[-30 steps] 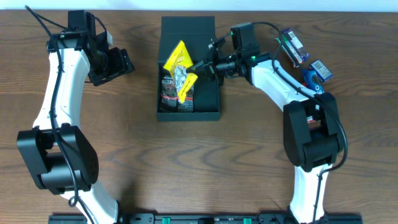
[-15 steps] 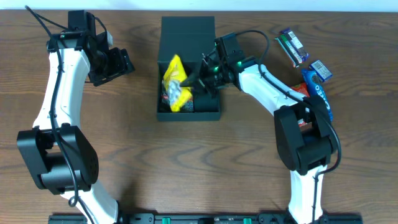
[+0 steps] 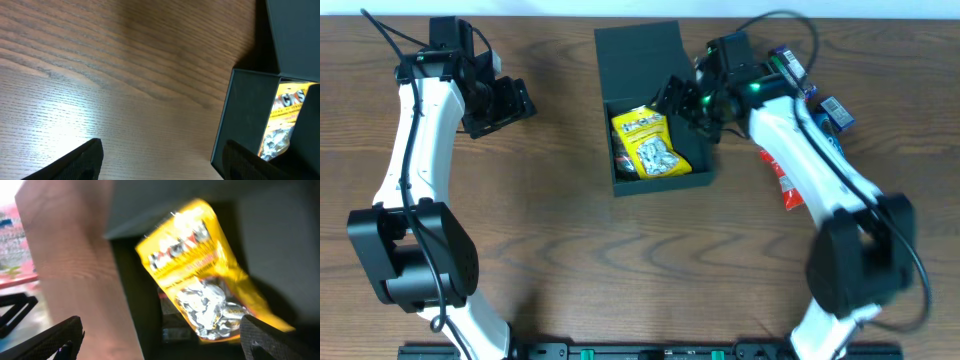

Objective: Pack container
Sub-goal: 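Lower the yellow bag into the box and release it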

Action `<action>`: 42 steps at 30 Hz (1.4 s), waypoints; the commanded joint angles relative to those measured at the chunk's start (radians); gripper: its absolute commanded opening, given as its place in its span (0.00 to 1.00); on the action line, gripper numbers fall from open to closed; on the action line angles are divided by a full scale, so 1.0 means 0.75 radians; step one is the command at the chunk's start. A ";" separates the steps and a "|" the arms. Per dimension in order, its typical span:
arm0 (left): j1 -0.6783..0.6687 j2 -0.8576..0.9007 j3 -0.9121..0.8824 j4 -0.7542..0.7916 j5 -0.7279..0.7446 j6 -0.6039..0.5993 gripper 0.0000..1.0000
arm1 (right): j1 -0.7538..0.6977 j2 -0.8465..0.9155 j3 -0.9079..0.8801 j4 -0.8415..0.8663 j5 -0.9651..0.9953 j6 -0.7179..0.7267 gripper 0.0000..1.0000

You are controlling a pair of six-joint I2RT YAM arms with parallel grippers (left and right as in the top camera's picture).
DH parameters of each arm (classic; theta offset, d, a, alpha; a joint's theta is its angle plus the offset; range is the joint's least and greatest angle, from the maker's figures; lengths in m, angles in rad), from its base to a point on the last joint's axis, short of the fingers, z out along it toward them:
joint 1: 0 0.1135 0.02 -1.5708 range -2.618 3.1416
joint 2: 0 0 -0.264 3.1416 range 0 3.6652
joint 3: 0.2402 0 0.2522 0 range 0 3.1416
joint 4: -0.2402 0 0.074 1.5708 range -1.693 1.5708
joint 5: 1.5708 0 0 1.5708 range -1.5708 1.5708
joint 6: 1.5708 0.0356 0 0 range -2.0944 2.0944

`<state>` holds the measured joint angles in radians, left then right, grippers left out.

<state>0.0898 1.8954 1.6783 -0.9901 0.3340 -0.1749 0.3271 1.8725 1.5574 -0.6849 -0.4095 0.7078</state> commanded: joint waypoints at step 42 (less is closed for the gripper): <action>-0.262 0.024 -0.222 0.151 -0.071 -0.011 0.81 | 0.219 0.371 0.028 0.130 0.167 -0.427 0.01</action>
<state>-0.1074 1.8961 1.5150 -0.8787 0.3031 -0.1814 0.4759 2.1464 1.5730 -0.5903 -0.1463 0.4007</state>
